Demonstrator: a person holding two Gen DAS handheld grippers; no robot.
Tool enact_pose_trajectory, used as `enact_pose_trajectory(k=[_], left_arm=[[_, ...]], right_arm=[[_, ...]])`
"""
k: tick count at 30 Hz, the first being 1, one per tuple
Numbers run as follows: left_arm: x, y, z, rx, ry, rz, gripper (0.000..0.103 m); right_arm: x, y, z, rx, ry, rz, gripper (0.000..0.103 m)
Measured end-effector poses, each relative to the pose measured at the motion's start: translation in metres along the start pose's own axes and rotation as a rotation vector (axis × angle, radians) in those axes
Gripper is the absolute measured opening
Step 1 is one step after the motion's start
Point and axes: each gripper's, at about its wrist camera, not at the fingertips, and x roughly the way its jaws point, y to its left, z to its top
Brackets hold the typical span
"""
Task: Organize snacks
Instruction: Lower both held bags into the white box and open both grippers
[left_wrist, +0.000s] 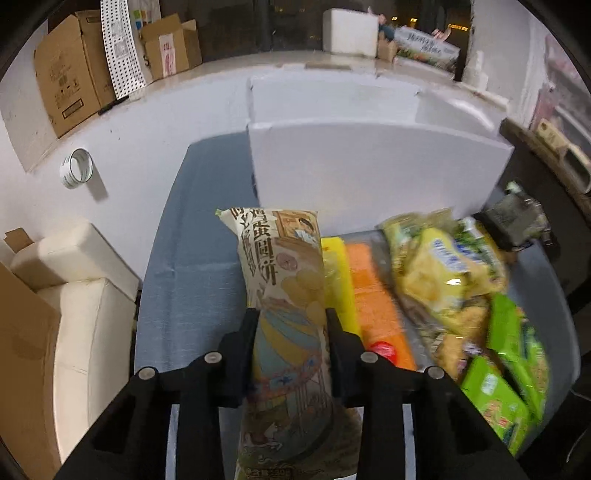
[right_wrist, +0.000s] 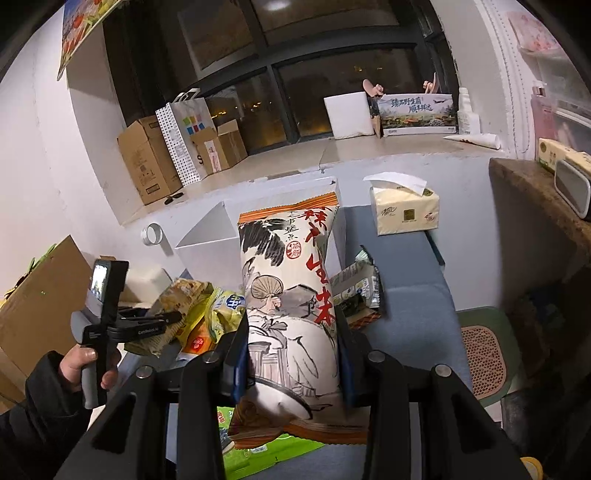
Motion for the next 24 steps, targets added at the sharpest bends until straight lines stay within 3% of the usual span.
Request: enact_pose_trajectory(k=[6,13,19,24], left_arm=[[-0.045,-0.006,-0.001,-0.010,-0.101,-0.067,0.038],[-0.084,-0.006,0.050,-0.031,-0.203,-0.121,0.038],[-0.068,-0.008,0.123,-0.038,-0.236,-0.105,0.038],[-0.018,-0.008,0.179,-0.013,-0.183,-0.044,0.039]], right_arm=[[0.006,0.004,0.001,0.004,0.003,0.012,0.042],[0.035,0.009,0.033,0.006,0.008,0.036,0.042],[0.094,0.008,0.091,0.038,0.023,0.004,0.042],[0.167,0.007,0.142,0.008,0.084,-0.095,0.042]])
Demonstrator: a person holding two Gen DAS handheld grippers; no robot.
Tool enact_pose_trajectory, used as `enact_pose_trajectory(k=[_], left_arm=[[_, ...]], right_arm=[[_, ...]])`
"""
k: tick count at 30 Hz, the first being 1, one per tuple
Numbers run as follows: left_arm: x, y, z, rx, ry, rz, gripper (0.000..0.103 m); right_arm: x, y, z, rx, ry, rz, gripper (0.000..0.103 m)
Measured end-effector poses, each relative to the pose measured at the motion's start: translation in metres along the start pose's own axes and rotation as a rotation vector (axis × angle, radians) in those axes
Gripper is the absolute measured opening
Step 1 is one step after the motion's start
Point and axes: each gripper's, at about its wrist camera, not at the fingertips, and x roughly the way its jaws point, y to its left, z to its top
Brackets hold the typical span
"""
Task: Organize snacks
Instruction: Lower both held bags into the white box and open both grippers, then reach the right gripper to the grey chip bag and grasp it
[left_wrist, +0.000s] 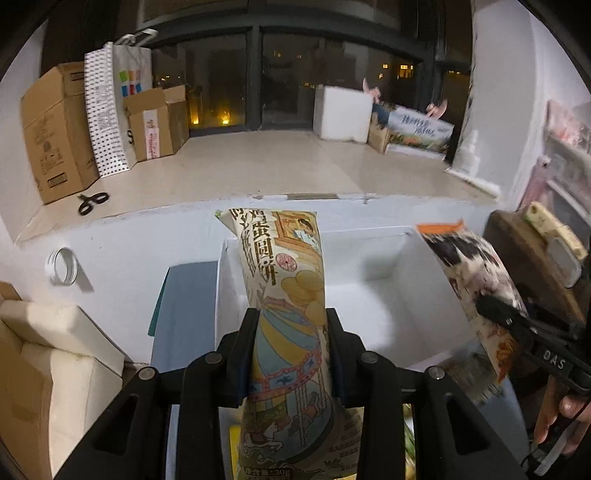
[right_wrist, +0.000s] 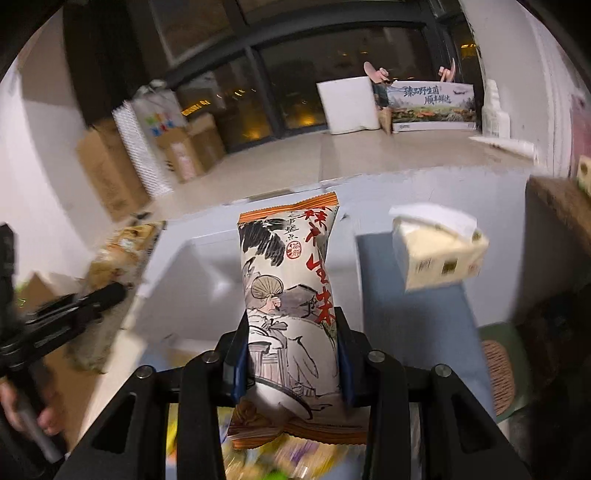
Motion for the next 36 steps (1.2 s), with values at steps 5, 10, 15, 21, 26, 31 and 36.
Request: enact_pose_trajectory(k=[5,10,15,21,26,31,36], left_arm=[[0.048,-0.001,0.012,0.027,0.049,0.029,0.039],[0.074,0.006,0.006,0.039,0.084,0.043,0.085],[0.068,0.013,0.001,0.032,0.065,0.024,0.103],[0.031,0.015,-0.001,0.019,-0.008,0.014,0.103],[-0.019,0.011,-0.024,0.024,-0.135,0.023,0.103],[-0.057,0.001,-0.070,0.037,-0.115,-0.023,0.103],[-0.096,-0.012,-0.119,0.047,-0.114,-0.042,0.103]], right_arm=[[0.057,-0.009,0.029,0.051,0.085,0.007,0.042],[0.079,-0.016,0.030,0.036,0.095,-0.046,0.063],[0.071,-0.005,0.027,-0.045,0.127,-0.019,0.095],[0.036,0.009,0.023,-0.114,0.056,0.021,0.103],[-0.007,0.007,0.014,-0.062,-0.014,0.128,0.103],[-0.070,0.007,-0.019,-0.060,-0.199,0.146,0.103],[-0.103,0.009,-0.064,-0.058,-0.154,0.205,0.103]])
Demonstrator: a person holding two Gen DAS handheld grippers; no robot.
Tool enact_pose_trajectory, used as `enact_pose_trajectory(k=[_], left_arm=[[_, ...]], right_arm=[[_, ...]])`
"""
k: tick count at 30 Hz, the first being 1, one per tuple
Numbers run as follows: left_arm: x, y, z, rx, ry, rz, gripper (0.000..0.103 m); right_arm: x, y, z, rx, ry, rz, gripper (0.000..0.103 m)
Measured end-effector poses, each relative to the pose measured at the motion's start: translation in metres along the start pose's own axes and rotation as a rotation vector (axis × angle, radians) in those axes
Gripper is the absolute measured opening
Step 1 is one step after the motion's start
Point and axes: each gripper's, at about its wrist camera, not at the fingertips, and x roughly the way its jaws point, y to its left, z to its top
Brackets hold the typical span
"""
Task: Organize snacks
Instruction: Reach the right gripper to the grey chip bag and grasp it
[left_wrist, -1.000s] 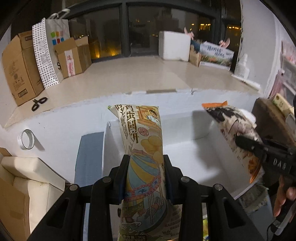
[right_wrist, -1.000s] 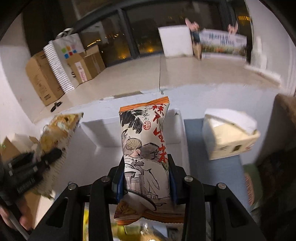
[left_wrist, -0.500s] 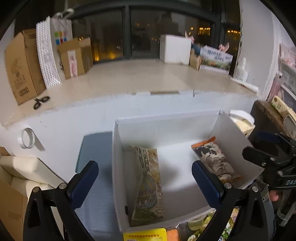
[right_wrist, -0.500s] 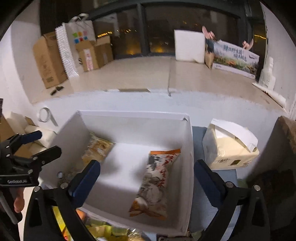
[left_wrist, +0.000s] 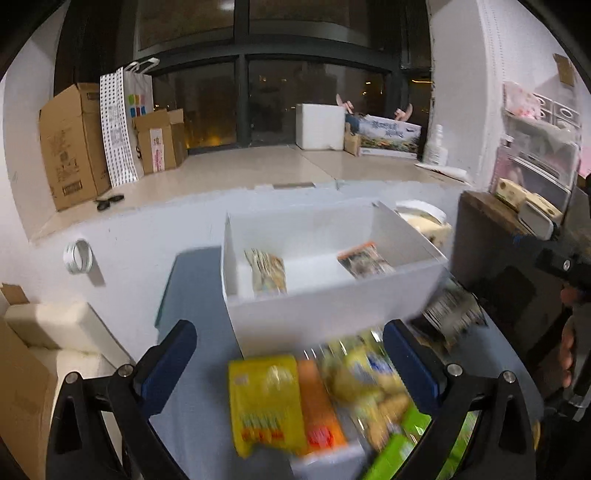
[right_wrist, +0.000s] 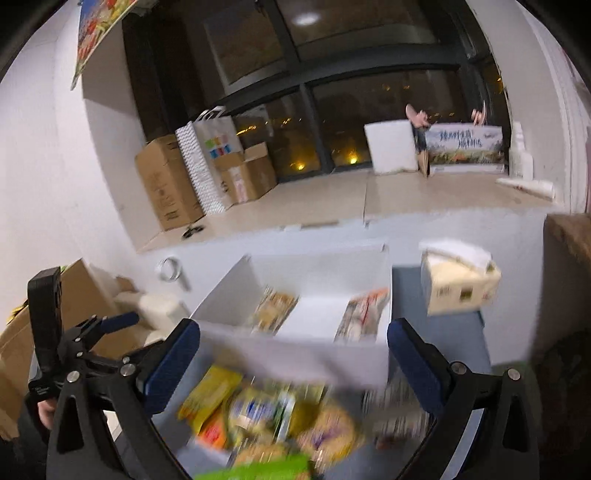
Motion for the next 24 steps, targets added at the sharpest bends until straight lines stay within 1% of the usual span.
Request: enact_pose_trajectory(k=[2,3,5,8,10,11,13,14,16,17,18,19,22,24], left_arm=[[-0.011,-0.002,-0.016,-0.038,0.017,-0.026,0.103],[-0.019,-0.002,-0.027,-0.061,0.023,-0.053,0.103],[-0.031,-0.006,-0.042,-0.081,0.024,-0.063,0.103],[-0.039,-0.014,-0.061,-0.075,0.030,-0.024,0.103],[-0.040,-0.015,-0.070,-0.076,0.047,-0.031,0.103],[-0.042,-0.016,-0.074,-0.080,0.047,-0.035,0.103],[-0.043,-0.016,-0.078,-0.082,0.042,-0.040,0.103],[-0.043,-0.015,-0.080,-0.082,0.040,-0.039,0.103],[-0.040,-0.013,-0.081,-0.091,0.050,-0.040,0.103],[-0.039,-0.012,-0.083,-0.096,0.058,-0.041,0.103],[-0.037,-0.010,-0.085,-0.103,0.063,-0.040,0.103],[-0.036,-0.009,-0.085,-0.108,0.066,-0.040,0.103],[-0.034,-0.005,-0.088,-0.121,0.073,-0.036,0.103],[-0.032,-0.003,-0.089,-0.124,0.080,-0.021,0.103]], right_arm=[[-0.010,0.004,-0.019,0.004,0.021,0.012,0.103],[-0.015,0.007,-0.033,0.013,0.043,0.010,0.103],[-0.025,0.007,-0.055,0.027,0.071,0.003,0.103],[-0.037,0.005,-0.084,0.060,0.073,-0.060,0.103],[-0.040,0.003,-0.095,0.034,0.070,-0.103,0.103],[-0.039,0.000,-0.098,0.012,0.074,-0.141,0.103],[-0.036,-0.009,-0.099,-0.003,0.091,-0.200,0.103],[-0.034,-0.013,-0.099,-0.012,0.085,-0.217,0.103],[-0.025,-0.023,-0.097,-0.053,0.082,-0.276,0.103],[-0.014,-0.029,-0.095,-0.076,0.109,-0.310,0.103],[-0.005,-0.034,-0.093,-0.086,0.135,-0.323,0.103],[0.006,-0.042,-0.090,-0.087,0.162,-0.322,0.103],[0.025,-0.057,-0.082,-0.085,0.168,-0.307,0.103],[0.043,-0.065,-0.077,-0.077,0.196,-0.311,0.103]])
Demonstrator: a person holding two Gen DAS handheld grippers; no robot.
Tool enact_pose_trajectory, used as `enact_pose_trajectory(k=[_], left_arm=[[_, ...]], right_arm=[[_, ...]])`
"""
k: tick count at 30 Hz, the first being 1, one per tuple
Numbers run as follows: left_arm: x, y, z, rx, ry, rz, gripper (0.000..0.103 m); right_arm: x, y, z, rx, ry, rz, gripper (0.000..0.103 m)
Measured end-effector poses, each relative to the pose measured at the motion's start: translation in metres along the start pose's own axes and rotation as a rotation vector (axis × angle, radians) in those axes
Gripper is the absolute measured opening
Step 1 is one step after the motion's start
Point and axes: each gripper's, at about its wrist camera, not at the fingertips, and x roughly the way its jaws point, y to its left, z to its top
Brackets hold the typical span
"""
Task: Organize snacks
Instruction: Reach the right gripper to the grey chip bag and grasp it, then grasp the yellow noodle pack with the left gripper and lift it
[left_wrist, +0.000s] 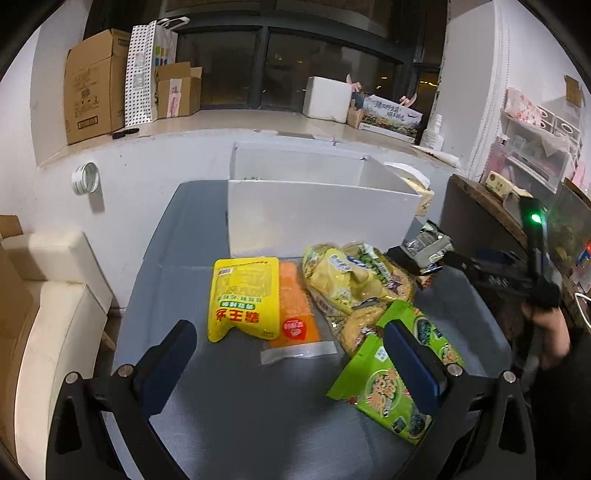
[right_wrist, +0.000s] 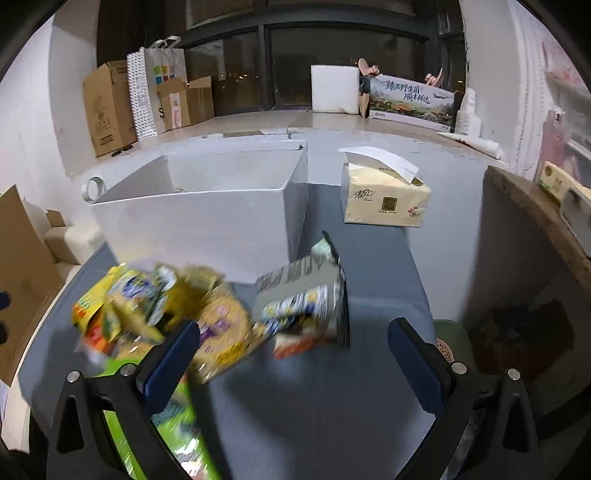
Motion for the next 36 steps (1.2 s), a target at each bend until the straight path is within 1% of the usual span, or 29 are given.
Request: enact_pose_trajectory(k=[3,7,9,11,12,14,16,18,20,24,27,29,31,34,36], left_arm=[[0.001,0.003,-0.001,-0.004,0.003,0.002,0.103],[0.004,0.006,-0.002,-0.009,0.008,0.020,0.103],[0.006,0.009,-0.004,-0.013,0.015,0.025,0.103],[0.009,0.013,-0.005,-0.027,0.025,0.021,0.103],[0.010,0.015,-0.005,-0.035,0.029,0.020,0.103],[0.013,0.019,-0.006,-0.051,0.040,0.022,0.103],[0.013,0.023,-0.008,-0.062,0.038,0.025,0.103],[0.013,0.027,-0.008,-0.073,0.037,0.025,0.103],[0.014,0.031,-0.007,-0.081,0.039,0.028,0.103],[0.023,0.037,-0.006,-0.096,0.060,0.025,0.103],[0.034,0.038,-0.003,-0.094,0.080,0.025,0.103],[0.046,0.038,0.001,-0.089,0.105,0.032,0.103],[0.063,0.037,0.006,-0.062,0.133,0.024,0.103],[0.095,0.040,0.013,-0.032,0.197,0.004,0.103],[0.114,0.045,0.018,-0.029,0.230,-0.007,0.103]], right_arm=[[0.027,-0.004,0.012,0.015,0.034,-0.011,0.103],[0.057,-0.007,0.020,0.025,0.099,0.011,0.103],[0.067,-0.006,0.021,0.025,0.123,0.034,0.100],[0.074,-0.005,0.020,0.028,0.140,0.041,0.078],[0.076,-0.004,0.019,0.022,0.144,0.030,0.078],[0.074,-0.003,0.018,0.020,0.135,0.042,0.070],[0.070,-0.004,0.018,0.029,0.131,0.058,0.067],[0.060,-0.005,0.016,0.034,0.112,0.084,0.066],[0.045,-0.004,0.016,0.028,0.074,0.089,0.065],[0.000,-0.007,0.014,0.070,-0.019,0.139,0.065],[-0.042,-0.003,0.009,0.083,-0.094,0.181,0.065],[-0.069,0.001,0.004,0.091,-0.147,0.209,0.065],[-0.088,0.004,-0.001,0.102,-0.181,0.233,0.065],[-0.107,0.012,-0.009,0.102,-0.210,0.264,0.065],[-0.116,0.016,-0.014,0.098,-0.217,0.282,0.066]])
